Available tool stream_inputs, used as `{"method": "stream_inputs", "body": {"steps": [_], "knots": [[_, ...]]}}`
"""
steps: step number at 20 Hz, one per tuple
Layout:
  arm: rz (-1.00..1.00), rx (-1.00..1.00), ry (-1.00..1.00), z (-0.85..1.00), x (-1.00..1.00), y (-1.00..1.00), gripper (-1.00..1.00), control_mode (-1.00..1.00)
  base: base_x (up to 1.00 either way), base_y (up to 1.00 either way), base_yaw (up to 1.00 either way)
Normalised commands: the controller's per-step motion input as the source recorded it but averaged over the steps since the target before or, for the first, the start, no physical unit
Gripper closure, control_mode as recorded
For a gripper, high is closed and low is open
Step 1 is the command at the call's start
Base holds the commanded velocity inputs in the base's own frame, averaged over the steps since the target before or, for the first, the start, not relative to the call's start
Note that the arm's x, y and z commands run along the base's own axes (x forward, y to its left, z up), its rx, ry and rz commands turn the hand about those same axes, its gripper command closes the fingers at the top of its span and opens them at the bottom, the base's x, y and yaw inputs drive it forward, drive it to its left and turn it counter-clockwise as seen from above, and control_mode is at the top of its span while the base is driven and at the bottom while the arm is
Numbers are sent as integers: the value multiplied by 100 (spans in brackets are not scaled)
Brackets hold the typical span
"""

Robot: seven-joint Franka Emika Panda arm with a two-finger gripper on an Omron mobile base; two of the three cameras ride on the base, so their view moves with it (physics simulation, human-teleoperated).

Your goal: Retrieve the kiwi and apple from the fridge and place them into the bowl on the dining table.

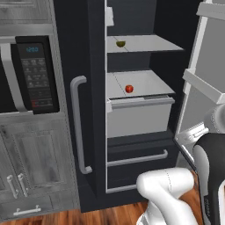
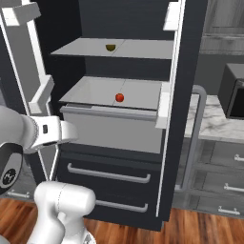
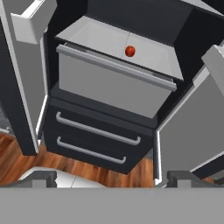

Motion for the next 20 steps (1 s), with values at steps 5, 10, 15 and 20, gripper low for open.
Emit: {"method": "stream_inputs", "body": {"steps": [5,10,15,20], "knots": [[0,0,0,0,0,0,-100,100,1,-1,1],[0,0,0,0,0,0,-100,100,17,0,0],[0,0,0,0,0,0,-100,100,33,0,0],[0,0,0,0,0,0,-100,100,60,0,0]]}}
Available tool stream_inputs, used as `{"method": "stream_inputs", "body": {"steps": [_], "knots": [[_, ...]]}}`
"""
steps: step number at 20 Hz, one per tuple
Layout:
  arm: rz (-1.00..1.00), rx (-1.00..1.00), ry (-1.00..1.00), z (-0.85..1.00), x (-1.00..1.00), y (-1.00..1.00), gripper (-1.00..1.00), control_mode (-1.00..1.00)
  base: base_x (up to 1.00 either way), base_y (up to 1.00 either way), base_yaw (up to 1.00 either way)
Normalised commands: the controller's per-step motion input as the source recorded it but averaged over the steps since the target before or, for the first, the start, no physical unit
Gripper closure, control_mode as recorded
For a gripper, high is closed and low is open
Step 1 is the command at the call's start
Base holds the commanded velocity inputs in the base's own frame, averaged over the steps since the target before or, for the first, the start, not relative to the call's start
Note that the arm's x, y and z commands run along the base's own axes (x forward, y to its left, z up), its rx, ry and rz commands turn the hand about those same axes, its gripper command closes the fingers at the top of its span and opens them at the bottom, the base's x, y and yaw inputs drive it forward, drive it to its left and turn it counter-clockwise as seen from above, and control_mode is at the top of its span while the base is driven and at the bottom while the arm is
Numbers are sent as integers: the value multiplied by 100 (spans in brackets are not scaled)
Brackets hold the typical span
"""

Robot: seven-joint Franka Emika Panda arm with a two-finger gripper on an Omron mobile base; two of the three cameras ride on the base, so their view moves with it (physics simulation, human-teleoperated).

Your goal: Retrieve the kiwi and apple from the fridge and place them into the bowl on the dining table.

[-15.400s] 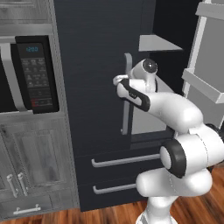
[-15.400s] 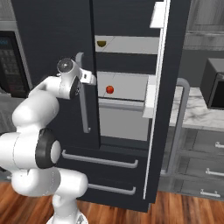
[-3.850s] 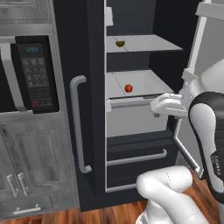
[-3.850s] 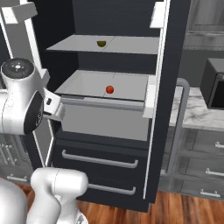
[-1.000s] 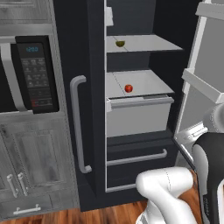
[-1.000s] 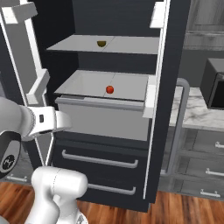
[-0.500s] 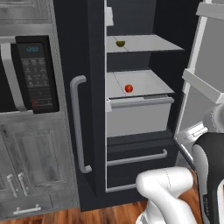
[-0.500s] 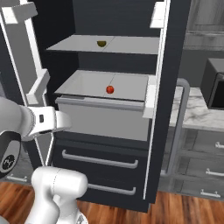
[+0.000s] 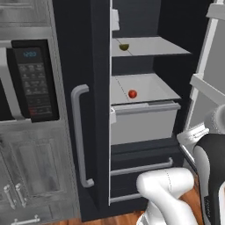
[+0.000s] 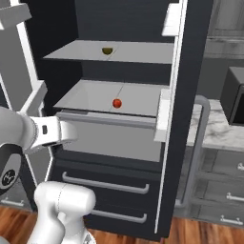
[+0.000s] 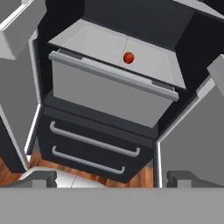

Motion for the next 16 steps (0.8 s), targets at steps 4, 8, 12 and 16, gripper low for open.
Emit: {"method": "stream_inputs", "body": {"steps": [4,8,12,16], "knots": [[0,0,0,0,0,0,-100,100,68,0,0],[0,0,0,0,0,0,-100,100,67,-3,0],[0,0,0,0,0,0,-100,100,67,-8,0],[0,0,0,0,0,0,-100,100,72,-10,0]]}}
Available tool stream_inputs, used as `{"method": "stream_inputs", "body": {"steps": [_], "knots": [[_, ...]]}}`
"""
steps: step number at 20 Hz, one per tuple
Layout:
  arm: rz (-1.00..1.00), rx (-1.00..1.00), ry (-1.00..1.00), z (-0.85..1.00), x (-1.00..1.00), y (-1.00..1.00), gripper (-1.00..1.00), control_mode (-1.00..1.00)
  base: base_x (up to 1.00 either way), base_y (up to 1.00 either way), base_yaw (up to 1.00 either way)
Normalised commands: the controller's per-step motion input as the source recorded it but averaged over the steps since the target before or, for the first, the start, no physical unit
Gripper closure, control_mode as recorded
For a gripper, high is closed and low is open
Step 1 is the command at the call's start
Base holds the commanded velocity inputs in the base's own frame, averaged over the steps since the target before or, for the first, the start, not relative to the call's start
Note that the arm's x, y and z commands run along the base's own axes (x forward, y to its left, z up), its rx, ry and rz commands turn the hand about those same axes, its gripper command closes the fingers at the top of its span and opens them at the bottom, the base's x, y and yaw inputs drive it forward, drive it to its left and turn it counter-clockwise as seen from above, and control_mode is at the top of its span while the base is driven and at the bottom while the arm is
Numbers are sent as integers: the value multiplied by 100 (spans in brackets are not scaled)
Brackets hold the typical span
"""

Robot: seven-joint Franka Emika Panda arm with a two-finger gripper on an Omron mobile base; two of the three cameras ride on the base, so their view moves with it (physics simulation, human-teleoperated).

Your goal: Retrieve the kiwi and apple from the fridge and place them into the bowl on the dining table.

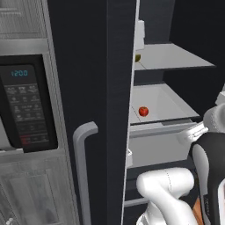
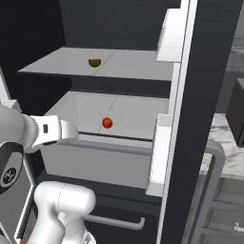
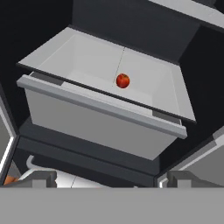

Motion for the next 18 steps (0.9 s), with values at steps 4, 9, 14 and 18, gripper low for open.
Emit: {"method": "stream_inputs", "body": {"steps": [4,9,14,18], "knots": [[0,0,0,0,0,0,-100,100,84,-10,0],[0,0,0,0,0,0,-100,100,79,-10,1],[0,0,0,0,0,0,-100,100,80,-9,9],[0,0,0,0,0,0,-100,100,76,-13,18]]}}
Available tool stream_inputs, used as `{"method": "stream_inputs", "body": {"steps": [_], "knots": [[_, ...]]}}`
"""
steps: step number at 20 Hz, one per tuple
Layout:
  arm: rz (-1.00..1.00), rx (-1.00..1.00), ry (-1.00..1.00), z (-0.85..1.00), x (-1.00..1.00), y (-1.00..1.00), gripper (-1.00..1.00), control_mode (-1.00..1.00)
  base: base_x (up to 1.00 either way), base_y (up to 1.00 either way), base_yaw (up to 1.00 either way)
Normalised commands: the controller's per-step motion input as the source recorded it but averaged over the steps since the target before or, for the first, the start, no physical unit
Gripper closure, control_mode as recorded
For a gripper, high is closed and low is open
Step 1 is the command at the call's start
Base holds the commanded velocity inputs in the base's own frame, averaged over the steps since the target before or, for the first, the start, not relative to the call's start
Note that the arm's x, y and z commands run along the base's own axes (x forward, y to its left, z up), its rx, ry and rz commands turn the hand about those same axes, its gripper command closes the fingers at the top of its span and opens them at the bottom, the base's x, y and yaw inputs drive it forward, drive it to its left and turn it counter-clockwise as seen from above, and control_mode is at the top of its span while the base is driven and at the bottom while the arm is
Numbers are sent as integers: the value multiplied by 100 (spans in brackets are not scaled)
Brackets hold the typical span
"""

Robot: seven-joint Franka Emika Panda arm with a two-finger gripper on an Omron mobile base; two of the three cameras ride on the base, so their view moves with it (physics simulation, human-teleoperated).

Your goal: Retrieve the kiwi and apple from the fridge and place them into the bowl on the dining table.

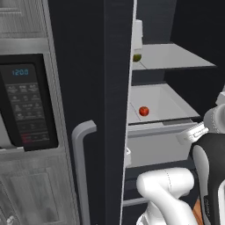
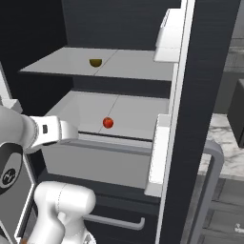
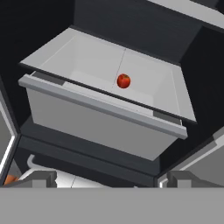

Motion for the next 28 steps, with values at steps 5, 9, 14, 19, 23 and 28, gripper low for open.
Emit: {"method": "stream_inputs", "body": {"steps": [5,9,14,19,23,28], "knots": [[0,0,0,0,0,0,-100,100,71,-6,17],[0,0,0,0,0,0,-100,100,73,-5,18],[0,0,0,0,0,0,-100,100,71,-8,21],[0,0,0,0,0,0,-100,100,70,-8,27],[0,0,0,0,0,0,-100,100,68,-6,28],[0,0,0,0,0,0,-100,100,68,-4,27]]}}
